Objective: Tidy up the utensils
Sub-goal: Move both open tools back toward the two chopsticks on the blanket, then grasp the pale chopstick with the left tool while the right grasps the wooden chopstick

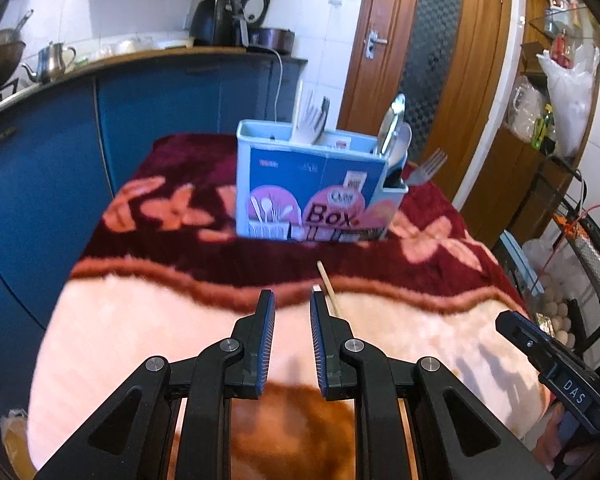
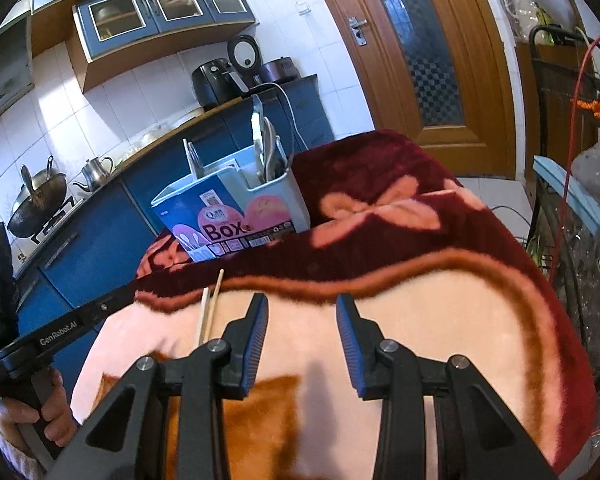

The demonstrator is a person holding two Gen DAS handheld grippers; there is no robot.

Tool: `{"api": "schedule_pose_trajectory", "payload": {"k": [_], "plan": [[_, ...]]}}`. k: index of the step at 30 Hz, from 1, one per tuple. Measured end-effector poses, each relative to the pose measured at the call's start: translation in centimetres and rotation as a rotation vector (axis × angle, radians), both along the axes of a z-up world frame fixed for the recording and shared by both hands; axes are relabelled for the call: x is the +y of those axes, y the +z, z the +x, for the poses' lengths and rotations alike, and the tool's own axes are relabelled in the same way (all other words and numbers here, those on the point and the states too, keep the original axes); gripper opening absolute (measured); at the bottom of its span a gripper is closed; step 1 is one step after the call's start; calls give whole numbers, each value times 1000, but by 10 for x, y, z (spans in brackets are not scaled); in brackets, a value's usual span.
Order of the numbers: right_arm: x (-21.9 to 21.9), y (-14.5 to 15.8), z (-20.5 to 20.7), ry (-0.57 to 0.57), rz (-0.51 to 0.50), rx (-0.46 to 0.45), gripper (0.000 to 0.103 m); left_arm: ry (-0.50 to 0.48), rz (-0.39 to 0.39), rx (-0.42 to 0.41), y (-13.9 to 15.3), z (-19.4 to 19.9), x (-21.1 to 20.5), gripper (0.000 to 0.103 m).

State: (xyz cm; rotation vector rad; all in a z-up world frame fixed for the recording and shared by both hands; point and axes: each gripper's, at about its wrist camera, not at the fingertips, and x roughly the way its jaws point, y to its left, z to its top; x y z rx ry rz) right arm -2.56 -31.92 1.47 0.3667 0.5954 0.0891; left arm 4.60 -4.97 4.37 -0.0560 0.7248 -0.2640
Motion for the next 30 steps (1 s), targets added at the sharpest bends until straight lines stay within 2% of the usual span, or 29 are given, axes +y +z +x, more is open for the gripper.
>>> {"api": "schedule_pose_trajectory", "payload": {"k": [15,30], "plan": [[-13,-14,-2,-12,44,24,39,-11,3,128,-32,14,-13,18],[-22,-21,-1,-22,73,32,39,-72,-44,227,-43,19,-29,18]]}}
